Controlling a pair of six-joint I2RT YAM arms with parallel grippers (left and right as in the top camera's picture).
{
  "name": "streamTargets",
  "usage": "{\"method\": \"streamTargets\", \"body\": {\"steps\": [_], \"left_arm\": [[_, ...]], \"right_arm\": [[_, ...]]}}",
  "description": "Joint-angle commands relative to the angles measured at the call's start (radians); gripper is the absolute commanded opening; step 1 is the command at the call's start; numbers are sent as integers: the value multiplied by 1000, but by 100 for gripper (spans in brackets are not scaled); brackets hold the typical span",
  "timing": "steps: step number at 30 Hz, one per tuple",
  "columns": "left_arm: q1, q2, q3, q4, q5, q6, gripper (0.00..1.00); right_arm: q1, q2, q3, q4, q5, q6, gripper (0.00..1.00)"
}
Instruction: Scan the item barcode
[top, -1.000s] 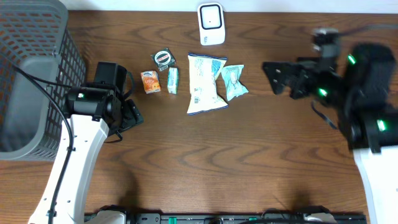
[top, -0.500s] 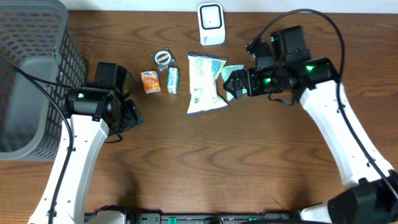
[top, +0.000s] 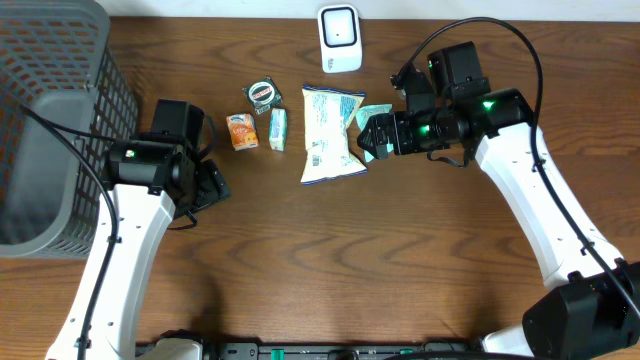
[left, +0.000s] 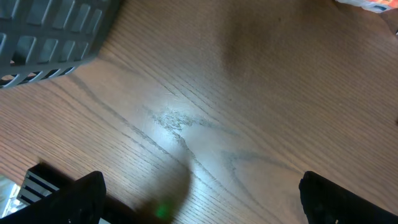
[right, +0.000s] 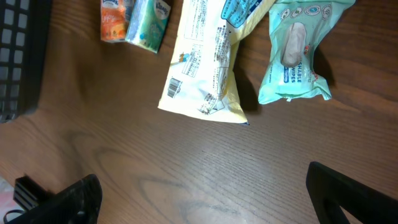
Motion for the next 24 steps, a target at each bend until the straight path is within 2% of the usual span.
{"method": "streamTargets", "body": {"steps": [1,7,8,9,14,19,23,24], "left_arm": [[3,3,-4,-3,-10,-5,98],[3,3,-4,-3,-10,-5,98],[3,3,-4,-3,-10,-5,97],[3,3,-4,-3,-10,-5,98],[3,3,-4,-3,-10,-5,98],[3,3,-4,-3,-10,-5,98],[3,3,-4,-3,-10,-5,98],[3,3,-4,-3,-10,-5,97]], "right_arm": [[7,8,18,-1,-3,-13,99],[7,8,18,3,-2,-14,99],[7,8,18,3,3,-14,97],[7,8,16,4,14,-14,81],[7,10,6,31,27,-13,73],[7,19,-13,90,28,6,68],[7,36,-15,166,23,72,71],[7,40,-15,183,23,90,67]]}}
